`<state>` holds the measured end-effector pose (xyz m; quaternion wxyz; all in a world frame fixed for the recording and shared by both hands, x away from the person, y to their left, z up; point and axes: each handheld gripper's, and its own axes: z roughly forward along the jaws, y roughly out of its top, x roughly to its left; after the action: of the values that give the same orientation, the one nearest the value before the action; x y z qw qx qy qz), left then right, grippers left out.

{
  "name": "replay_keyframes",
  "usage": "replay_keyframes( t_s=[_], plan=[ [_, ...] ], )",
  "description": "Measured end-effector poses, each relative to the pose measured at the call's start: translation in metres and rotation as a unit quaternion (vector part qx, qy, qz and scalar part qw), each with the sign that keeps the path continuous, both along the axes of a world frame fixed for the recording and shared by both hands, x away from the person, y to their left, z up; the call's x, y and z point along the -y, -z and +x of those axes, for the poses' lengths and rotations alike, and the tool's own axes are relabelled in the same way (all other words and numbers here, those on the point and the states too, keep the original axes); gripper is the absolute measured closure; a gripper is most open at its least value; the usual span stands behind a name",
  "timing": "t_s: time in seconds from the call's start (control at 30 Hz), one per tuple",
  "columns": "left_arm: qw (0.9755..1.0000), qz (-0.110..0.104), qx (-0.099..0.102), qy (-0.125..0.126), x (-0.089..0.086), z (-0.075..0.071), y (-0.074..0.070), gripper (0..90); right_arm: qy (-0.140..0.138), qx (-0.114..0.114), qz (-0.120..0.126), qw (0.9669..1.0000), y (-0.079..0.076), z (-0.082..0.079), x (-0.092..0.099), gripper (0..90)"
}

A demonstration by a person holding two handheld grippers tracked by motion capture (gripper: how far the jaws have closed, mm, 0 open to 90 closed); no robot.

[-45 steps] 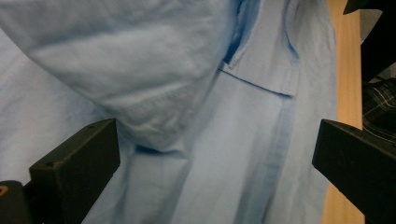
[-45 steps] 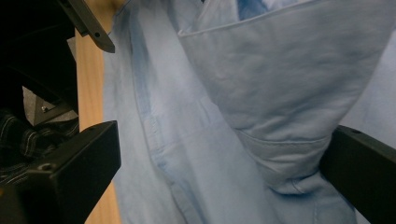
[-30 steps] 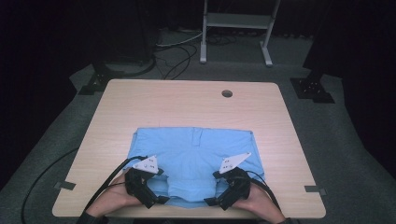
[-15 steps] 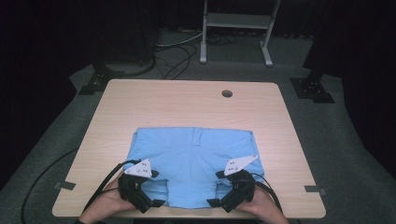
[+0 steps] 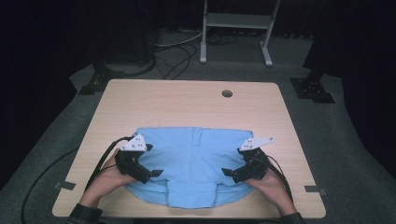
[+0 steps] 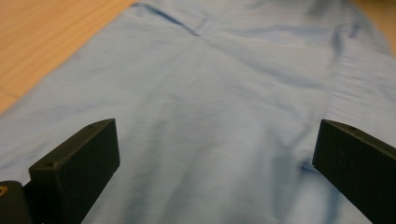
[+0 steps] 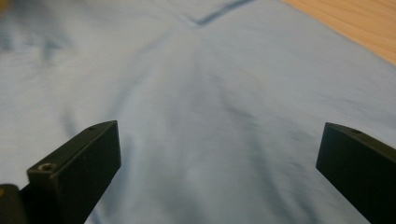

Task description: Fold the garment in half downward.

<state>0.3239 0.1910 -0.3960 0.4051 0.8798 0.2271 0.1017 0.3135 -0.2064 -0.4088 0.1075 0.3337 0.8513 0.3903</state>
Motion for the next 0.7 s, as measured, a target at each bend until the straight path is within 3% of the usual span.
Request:
replay_keyframes(
  t_s=[0.07, 0.2, 0.3, 0.37, 0.4, 0.43, 0.7],
  plan=[
    [0.9997, 0.022, -0.001, -0.01, -0.002, 0.01, 0.003, 0.1, 0.019, 0.005, -0.023, 0.9995, 0.003, 0.007, 0.004, 0.0],
    [0.9983, 0.049, -0.016, -0.026, -0.007, 0.025, 0.014, 0.1, 0.038, -0.012, -0.034, 0.9986, 0.013, 0.02, 0.013, 0.0],
    [0.9967, 0.069, -0.025, -0.033, -0.008, 0.029, 0.024, 0.1, 0.04, -0.025, -0.052, 0.9975, 0.02, 0.026, 0.015, 0.0],
    [0.9951, 0.089, -0.029, -0.03, -0.006, 0.03, 0.03, 0.1, 0.037, -0.027, -0.081, 0.9957, 0.026, 0.027, 0.012, 0.0],
    [0.9951, 0.089, -0.029, -0.03, -0.006, 0.03, 0.03, 0.1, 0.036, -0.023, -0.092, 0.9948, 0.028, 0.027, 0.01, 0.0],
    [0.9936, 0.105, -0.034, -0.028, -0.003, 0.028, 0.035, 0.1, 0.036, -0.02, -0.093, 0.9948, 0.028, 0.026, 0.009, 0.0],
    [0.9923, 0.112, -0.047, -0.02, 0.001, 0.019, 0.034, 0.0, 0.033, -0.022, -0.091, 0.9951, 0.028, 0.025, 0.011, 0.1]
  ],
)
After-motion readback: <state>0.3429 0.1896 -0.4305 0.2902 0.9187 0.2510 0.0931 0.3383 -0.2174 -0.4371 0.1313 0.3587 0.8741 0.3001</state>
